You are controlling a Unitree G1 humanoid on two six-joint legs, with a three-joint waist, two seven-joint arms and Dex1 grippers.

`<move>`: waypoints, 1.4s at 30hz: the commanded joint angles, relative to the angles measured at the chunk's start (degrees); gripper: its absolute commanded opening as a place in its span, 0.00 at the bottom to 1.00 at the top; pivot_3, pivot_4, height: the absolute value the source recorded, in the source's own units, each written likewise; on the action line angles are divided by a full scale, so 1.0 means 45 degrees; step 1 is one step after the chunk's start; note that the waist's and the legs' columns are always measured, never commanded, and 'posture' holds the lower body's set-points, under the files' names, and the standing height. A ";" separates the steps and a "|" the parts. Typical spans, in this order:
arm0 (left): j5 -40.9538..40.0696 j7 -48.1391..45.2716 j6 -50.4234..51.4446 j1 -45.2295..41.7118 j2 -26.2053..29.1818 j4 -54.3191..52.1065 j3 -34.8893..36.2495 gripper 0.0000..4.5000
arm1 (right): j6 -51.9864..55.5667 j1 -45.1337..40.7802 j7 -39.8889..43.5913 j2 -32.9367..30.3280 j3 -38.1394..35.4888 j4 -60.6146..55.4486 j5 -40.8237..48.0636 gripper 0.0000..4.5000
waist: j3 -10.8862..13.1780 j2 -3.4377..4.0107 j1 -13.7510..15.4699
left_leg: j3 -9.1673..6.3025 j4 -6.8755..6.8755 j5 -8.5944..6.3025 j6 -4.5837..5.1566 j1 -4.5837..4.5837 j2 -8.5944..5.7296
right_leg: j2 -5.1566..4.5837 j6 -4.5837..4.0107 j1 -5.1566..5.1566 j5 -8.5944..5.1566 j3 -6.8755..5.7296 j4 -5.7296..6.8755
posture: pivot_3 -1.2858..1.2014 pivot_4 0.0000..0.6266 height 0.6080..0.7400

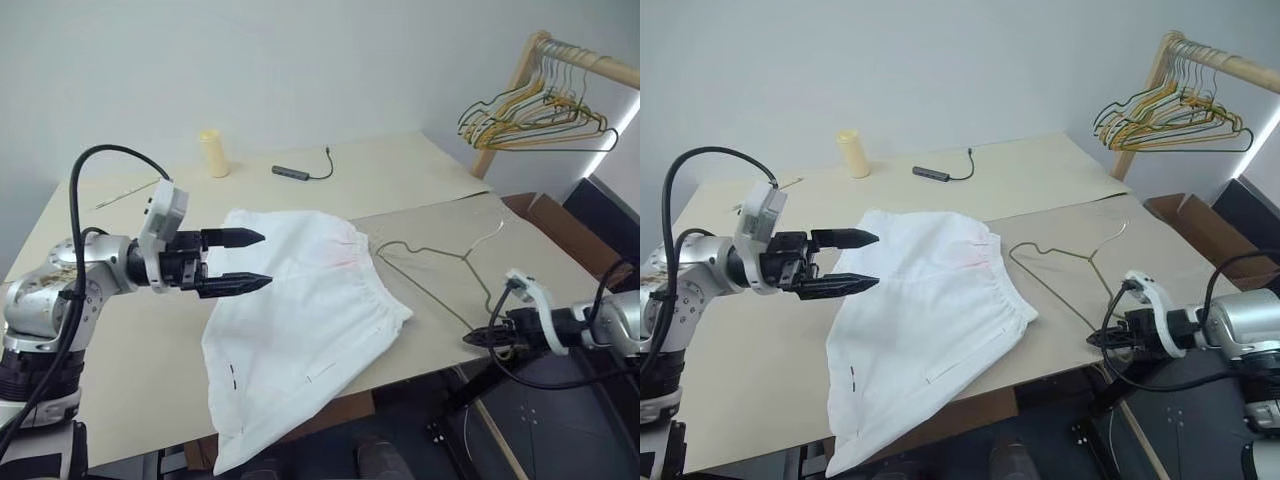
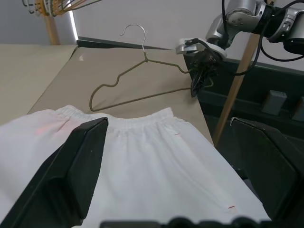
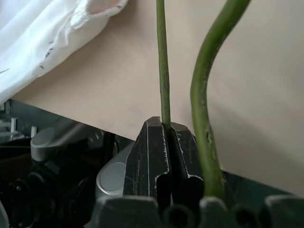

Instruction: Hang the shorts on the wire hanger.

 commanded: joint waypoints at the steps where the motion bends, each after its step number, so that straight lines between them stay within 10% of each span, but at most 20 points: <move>1: -0.0102 0.0197 -0.0214 0.0277 0.0080 -0.0634 0.0324 1.00 | -0.0130 -0.0603 0.0654 0.0044 0.0176 -0.0109 0.0429 0.00 | 0.0001 0.0002 0.0075 | 0.0000 -0.0001 -0.0002 0.0003 -0.0002 -0.0001 | -0.0001 0.0001 -0.0001 0.0000 0.0000 -0.0003 | 0.46 0.08 1.00; 27: -0.0385 0.0864 -0.0250 0.2325 0.0519 -0.2426 0.1239 1.00 | -0.2162 -0.3915 0.3767 0.0341 0.4017 0.3085 -0.1942 0.00 | 0.0075 0.0005 0.0932 | 0.0003 -0.0024 -0.0010 0.0009 -0.0020 -0.0003 | -0.0001 -0.0005 -0.0033 -0.0001 -0.0006 -0.0032 | 0.49 0.06 1.00; 42: -0.0252 0.1016 -0.0411 0.2528 0.0717 -0.2605 0.1380 1.00 | -0.4674 -0.7389 0.4297 0.3522 0.4759 0.9133 -0.4858 0.00 | 0.0079 0.0006 0.1133 | 0.0001 -0.0037 -0.0008 0.0002 -0.0032 -0.0012 | 0.0010 -0.0022 -0.0059 0.0006 -0.0010 -0.0043 | 0.51 0.05 1.00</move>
